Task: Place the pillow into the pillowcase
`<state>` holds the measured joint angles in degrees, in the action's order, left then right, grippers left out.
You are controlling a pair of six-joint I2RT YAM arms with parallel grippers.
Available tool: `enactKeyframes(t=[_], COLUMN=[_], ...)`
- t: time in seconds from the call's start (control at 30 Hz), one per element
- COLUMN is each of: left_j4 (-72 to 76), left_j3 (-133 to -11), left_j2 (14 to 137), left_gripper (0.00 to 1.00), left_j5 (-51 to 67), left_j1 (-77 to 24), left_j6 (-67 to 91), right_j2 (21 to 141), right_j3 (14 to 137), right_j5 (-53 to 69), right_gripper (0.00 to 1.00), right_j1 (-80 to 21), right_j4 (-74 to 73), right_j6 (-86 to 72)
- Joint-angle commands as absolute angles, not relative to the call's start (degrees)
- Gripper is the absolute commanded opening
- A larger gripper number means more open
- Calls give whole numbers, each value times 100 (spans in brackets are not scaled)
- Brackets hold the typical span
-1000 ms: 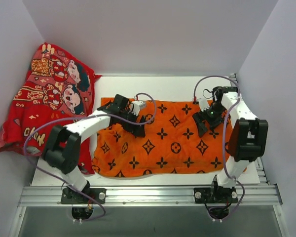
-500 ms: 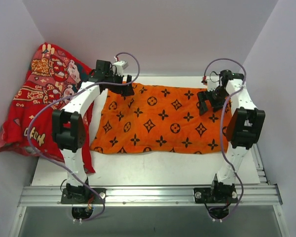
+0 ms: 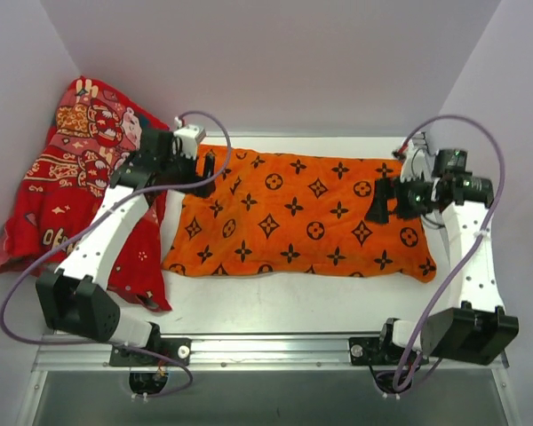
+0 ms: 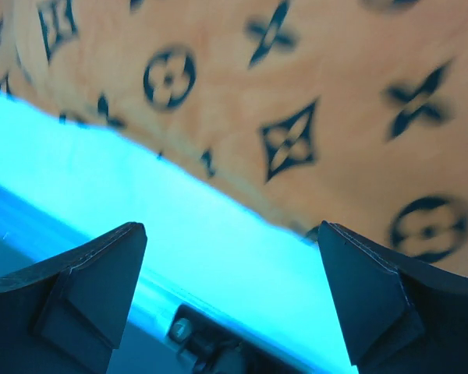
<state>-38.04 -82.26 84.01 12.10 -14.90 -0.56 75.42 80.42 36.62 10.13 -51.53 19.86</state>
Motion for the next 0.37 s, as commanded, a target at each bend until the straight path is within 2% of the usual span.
enactKeyframes(t=[0.0, 0.17, 0.33], left_j4=[-4096, -3885, -3858], left_j3=[-7334, -6558, -6468], left_j2=[7921, 7506, 7339], left_gripper=[97, 97, 97], left_j5=[651, 493, 430], left_j1=[-1494, -1590, -1521], left_j6=[-185, -62, -96], right_j2=[7445, 7111, 7066], right_j3=[6998, 6005, 5915], right_j5=[3894, 3595, 3560], right_gripper=[100, 100, 100], right_j1=[941, 765, 589], right_j4=[-5265, -4712, -4509], right_j6=[1819, 1732, 1512])
